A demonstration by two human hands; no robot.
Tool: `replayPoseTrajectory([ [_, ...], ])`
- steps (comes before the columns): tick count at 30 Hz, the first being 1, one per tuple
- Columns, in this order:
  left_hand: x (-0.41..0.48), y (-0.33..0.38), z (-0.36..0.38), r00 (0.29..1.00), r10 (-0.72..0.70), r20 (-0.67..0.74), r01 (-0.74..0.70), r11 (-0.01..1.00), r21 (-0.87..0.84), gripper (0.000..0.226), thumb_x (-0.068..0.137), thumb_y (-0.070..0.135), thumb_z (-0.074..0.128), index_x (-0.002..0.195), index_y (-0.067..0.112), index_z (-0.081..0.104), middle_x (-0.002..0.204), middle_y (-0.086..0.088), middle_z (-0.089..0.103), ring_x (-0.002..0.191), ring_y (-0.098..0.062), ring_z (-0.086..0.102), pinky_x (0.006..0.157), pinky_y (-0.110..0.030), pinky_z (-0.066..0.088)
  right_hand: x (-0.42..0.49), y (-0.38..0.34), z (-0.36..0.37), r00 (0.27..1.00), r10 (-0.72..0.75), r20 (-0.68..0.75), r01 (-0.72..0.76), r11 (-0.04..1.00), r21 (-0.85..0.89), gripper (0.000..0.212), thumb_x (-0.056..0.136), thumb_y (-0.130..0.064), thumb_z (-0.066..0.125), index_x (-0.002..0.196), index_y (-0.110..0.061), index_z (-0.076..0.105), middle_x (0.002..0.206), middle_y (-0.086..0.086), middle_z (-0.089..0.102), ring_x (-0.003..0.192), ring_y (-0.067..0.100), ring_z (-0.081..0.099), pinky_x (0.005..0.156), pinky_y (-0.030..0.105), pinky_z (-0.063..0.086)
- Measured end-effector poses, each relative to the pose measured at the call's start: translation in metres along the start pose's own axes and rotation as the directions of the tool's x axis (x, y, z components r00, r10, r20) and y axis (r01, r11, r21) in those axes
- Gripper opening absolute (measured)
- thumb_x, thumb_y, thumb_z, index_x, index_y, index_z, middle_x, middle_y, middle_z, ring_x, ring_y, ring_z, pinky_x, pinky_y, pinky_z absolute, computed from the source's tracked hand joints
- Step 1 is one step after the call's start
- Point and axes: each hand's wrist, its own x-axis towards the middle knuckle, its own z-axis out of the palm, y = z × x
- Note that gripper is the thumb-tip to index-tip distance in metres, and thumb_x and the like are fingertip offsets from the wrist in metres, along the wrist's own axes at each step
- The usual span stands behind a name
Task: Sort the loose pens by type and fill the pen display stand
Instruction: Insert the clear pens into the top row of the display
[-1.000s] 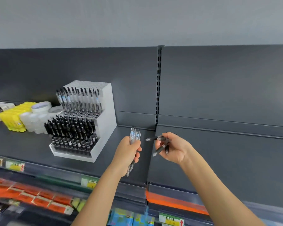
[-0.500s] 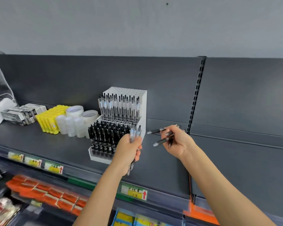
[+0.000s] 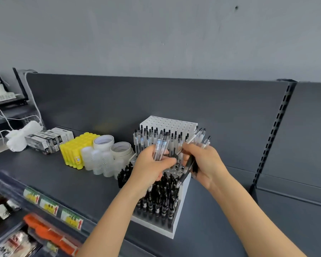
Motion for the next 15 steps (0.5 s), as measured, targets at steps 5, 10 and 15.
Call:
replayPoseTrajectory([
  [5,0.029,-0.004,-0.026,0.997,0.069,0.022,-0.072,0.979,0.193,0.025,0.078,0.014,0.076,0.094,0.020,0.058,0.076,0.004,0.067,0.042,0.005,0.049,0.044,-0.014,0.037,0.008,-0.010,0.016,0.998,-0.020,-0.051,0.025,0.996,0.084,0.007,0.087,0.002,0.059,0.080,0.000,0.061,0.071,0.010,0.058,0.046,0.012,0.049,0.045,0.024,0.045],
  [10,0.054,-0.008,-0.051,0.984,0.142,0.104,-0.170,0.922,0.349,0.024,0.075,0.018,0.077,0.093,0.017,0.060,0.080,0.001,0.070,0.059,-0.007,0.059,0.055,-0.025,0.050,0.014,-0.020,0.032,0.992,-0.053,-0.112,0.076,0.974,0.214,0.012,0.090,0.006,0.055,0.097,-0.002,0.050,0.060,0.011,0.055,0.046,0.015,0.053,0.046,0.023,0.051],
  [15,0.070,-0.013,-0.074,0.946,0.251,0.203,-0.315,0.857,0.409,0.029,0.073,0.021,0.079,0.090,0.013,0.057,0.078,0.007,0.065,0.065,-0.008,0.059,0.059,-0.024,0.045,0.008,-0.021,0.061,0.947,-0.275,-0.165,0.242,0.951,-0.193,0.010,0.086,-0.006,0.066,0.084,-0.010,0.057,0.058,0.002,0.049,0.046,0.013,0.041,0.042,0.024,0.035],
])
